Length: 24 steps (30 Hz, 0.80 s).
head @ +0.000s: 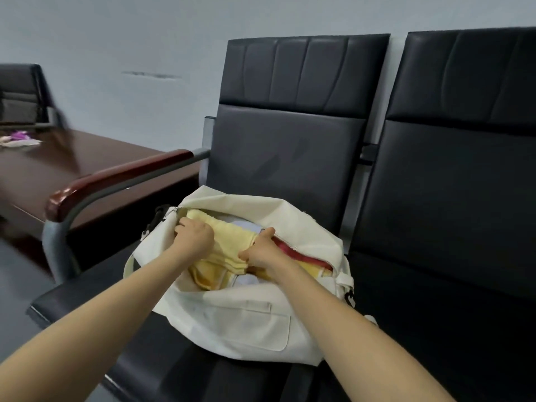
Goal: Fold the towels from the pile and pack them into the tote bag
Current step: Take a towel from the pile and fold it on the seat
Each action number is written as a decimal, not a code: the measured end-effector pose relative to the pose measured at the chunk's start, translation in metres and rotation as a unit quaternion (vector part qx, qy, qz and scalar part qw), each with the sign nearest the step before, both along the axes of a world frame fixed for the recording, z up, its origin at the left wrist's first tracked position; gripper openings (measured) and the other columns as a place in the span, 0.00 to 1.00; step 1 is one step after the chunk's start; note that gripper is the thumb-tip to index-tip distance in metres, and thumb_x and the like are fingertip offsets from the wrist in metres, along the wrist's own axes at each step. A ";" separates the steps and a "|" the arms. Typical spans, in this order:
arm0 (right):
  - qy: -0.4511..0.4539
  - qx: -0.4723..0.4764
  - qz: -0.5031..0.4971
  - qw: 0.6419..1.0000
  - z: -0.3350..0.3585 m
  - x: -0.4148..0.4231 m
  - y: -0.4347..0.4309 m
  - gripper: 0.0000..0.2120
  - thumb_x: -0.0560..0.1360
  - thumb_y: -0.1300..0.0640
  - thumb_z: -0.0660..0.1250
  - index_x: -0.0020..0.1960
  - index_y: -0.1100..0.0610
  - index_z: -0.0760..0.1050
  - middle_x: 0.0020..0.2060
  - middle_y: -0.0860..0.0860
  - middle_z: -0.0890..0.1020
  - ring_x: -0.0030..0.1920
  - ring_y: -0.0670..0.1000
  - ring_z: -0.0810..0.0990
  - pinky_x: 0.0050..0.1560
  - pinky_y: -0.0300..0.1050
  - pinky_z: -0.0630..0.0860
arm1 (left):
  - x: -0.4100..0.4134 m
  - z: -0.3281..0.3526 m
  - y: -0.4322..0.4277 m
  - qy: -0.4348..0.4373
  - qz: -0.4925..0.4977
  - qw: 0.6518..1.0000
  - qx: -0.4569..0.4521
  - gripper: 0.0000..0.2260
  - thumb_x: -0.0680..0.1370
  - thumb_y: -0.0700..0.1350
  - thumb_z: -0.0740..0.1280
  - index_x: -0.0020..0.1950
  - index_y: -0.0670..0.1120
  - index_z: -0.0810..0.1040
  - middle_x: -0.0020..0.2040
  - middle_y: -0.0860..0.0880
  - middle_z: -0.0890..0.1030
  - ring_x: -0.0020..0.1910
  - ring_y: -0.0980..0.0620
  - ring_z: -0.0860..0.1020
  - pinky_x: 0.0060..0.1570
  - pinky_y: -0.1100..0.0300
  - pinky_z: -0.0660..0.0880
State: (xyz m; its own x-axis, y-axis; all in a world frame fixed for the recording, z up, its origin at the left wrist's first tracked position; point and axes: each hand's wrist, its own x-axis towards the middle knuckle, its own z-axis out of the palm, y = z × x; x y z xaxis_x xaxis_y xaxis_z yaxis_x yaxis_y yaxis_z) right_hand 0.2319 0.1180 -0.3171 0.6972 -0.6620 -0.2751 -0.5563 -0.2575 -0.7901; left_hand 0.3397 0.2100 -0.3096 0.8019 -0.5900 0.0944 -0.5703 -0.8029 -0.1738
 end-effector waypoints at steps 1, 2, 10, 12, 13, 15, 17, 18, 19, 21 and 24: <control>0.008 -0.009 -0.002 1.000 -0.001 0.004 -0.001 0.44 0.77 0.59 0.66 0.75 0.62 0.34 0.61 0.59 0.74 0.50 0.54 0.74 0.49 0.45 0.72 | 0.004 -0.003 -0.002 -0.013 -0.009 1.000 0.018 0.16 0.80 0.34 0.51 0.66 0.35 0.68 0.63 0.35 0.70 0.60 0.41 0.71 0.54 0.52 0.71; 0.012 -0.019 -0.007 1.000 -0.002 0.009 0.000 0.43 0.77 0.60 0.65 0.75 0.62 0.34 0.61 0.59 0.74 0.48 0.54 0.73 0.47 0.45 0.72 | 0.007 -0.005 -0.004 -0.018 -0.016 0.999 0.029 0.16 0.80 0.34 0.51 0.66 0.35 0.67 0.64 0.35 0.70 0.60 0.40 0.70 0.56 0.52 0.71; -0.041 -0.108 -0.082 0.990 -0.016 0.043 -0.015 0.28 0.77 0.65 0.58 0.72 0.57 0.47 0.54 0.56 0.75 0.51 0.58 0.77 0.47 0.51 0.74 | 0.025 0.000 -0.027 0.101 -0.014 0.992 -0.070 0.18 0.81 0.36 0.51 0.70 0.31 0.60 0.68 0.33 0.64 0.67 0.35 0.65 0.66 0.49 0.63; -0.053 -0.138 -0.091 0.985 -0.019 0.045 -0.017 0.26 0.77 0.64 0.56 0.71 0.57 0.48 0.53 0.57 0.76 0.50 0.59 0.77 0.43 0.51 0.72 | 0.030 0.000 -0.030 0.132 -0.008 0.985 -0.107 0.18 0.81 0.36 0.52 0.70 0.30 0.60 0.69 0.31 0.63 0.67 0.34 0.66 0.66 0.49 0.63; -0.053 -0.151 -0.090 0.983 -0.022 0.045 -0.018 0.26 0.77 0.64 0.57 0.71 0.57 0.49 0.53 0.57 0.77 0.49 0.59 0.78 0.42 0.50 0.71 | 0.032 -0.002 -0.031 0.145 -0.006 0.983 -0.115 0.19 0.82 0.37 0.53 0.71 0.31 0.59 0.69 0.31 0.62 0.67 0.34 0.66 0.67 0.49 0.63; -0.049 -0.167 -0.079 0.982 -0.029 0.045 -0.018 0.26 0.77 0.64 0.60 0.70 0.58 0.51 0.53 0.58 0.78 0.45 0.58 0.76 0.41 0.49 0.70 | 0.034 -0.008 -0.029 0.168 -0.004 0.980 -0.109 0.21 0.82 0.39 0.55 0.72 0.31 0.57 0.71 0.32 0.60 0.68 0.34 0.65 0.67 0.48 0.63; -0.041 -0.175 -0.067 0.981 -0.030 0.041 -0.017 0.26 0.77 0.64 0.63 0.69 0.58 0.53 0.54 0.58 0.77 0.44 0.57 0.74 0.40 0.48 0.68 | 0.031 -0.011 -0.023 0.187 0.002 0.976 -0.107 0.21 0.81 0.39 0.55 0.73 0.32 0.56 0.72 0.32 0.59 0.69 0.35 0.64 0.68 0.49 0.62; -0.039 -0.171 -0.062 0.983 -0.029 0.039 -0.017 0.26 0.77 0.63 0.64 0.69 0.58 0.53 0.54 0.58 0.77 0.44 0.57 0.74 0.40 0.48 0.68 | 0.029 -0.011 -0.019 0.195 0.006 0.974 -0.115 0.20 0.81 0.38 0.54 0.72 0.32 0.57 0.72 0.33 0.59 0.70 0.35 0.64 0.68 0.49 0.61; -0.038 -0.160 -0.053 0.985 -0.027 0.037 -0.017 0.27 0.76 0.62 0.65 0.69 0.58 0.53 0.54 0.58 0.77 0.46 0.58 0.75 0.41 0.47 0.68 | 0.028 -0.010 -0.017 0.204 0.022 0.969 -0.134 0.19 0.82 0.37 0.52 0.71 0.32 0.58 0.72 0.33 0.60 0.70 0.35 0.64 0.69 0.49 0.59; -0.036 -0.134 -0.031 0.990 -0.021 0.031 -0.020 0.29 0.75 0.60 0.68 0.69 0.59 0.55 0.54 0.57 0.76 0.49 0.58 0.77 0.42 0.48 0.70 | 0.023 -0.006 -0.013 0.223 0.037 0.964 -0.139 0.18 0.82 0.37 0.49 0.70 0.33 0.61 0.71 0.35 0.62 0.70 0.36 0.63 0.69 0.47 0.58; -0.010 -0.146 -0.012 0.989 -0.011 0.021 -0.022 0.29 0.74 0.56 0.70 0.68 0.59 0.58 0.57 0.57 0.76 0.53 0.57 0.77 0.47 0.49 0.74 | 0.003 0.002 -0.006 0.200 0.011 0.980 -0.005 0.19 0.82 0.36 0.48 0.73 0.36 0.62 0.73 0.35 0.60 0.71 0.33 0.61 0.70 0.39 0.55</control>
State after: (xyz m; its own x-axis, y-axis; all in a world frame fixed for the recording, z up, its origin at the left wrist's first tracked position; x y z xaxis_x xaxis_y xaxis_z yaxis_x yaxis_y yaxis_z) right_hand 0.2525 0.0963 -0.3281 0.6841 -0.7272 -0.0561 -0.5493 -0.4631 -0.6955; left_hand 0.3422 0.2036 -0.3073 0.7883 -0.5729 -0.2244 -0.5741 -0.8161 0.0670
